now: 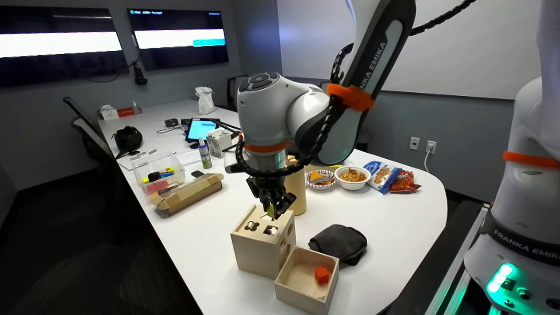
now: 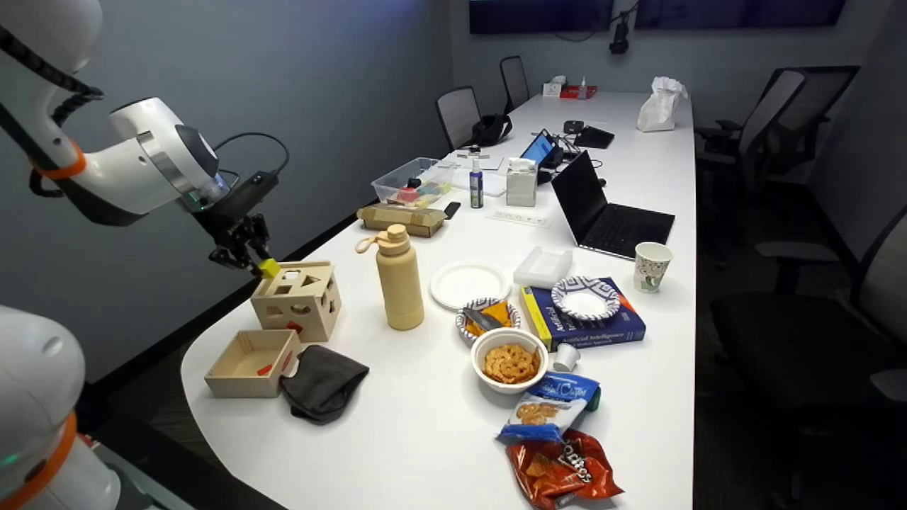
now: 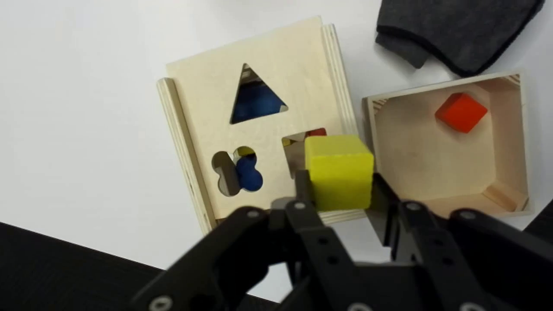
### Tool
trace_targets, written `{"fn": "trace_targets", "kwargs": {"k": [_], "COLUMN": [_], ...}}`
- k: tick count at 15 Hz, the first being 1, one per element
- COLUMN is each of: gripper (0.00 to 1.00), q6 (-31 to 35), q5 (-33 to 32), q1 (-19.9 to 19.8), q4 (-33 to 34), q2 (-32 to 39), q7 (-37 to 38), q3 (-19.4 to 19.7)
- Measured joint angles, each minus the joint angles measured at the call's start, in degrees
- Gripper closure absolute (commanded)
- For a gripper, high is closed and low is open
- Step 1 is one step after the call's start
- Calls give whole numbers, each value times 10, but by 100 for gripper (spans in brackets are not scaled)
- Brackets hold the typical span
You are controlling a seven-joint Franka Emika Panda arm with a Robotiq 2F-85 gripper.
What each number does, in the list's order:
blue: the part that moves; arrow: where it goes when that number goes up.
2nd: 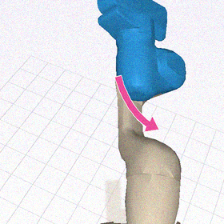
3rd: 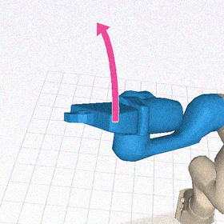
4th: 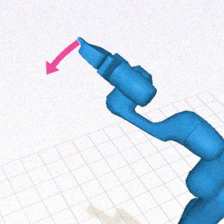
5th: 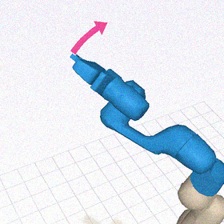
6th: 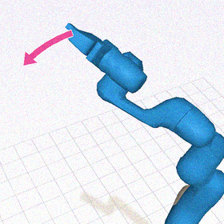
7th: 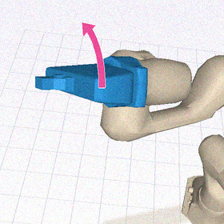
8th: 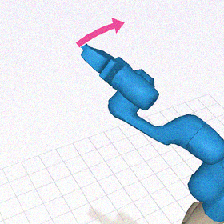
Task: Put the yellow block into the shape sorting box
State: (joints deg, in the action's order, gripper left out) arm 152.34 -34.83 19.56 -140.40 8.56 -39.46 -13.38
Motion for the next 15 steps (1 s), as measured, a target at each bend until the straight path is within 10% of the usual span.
{"fn": "trace_targets", "kwargs": {"k": [15], "gripper": [90], "q6": [72], "q5": [35], "q1": [-58], "q4": [32], "q2": [100], "q7": [-150], "q3": [-18]}}
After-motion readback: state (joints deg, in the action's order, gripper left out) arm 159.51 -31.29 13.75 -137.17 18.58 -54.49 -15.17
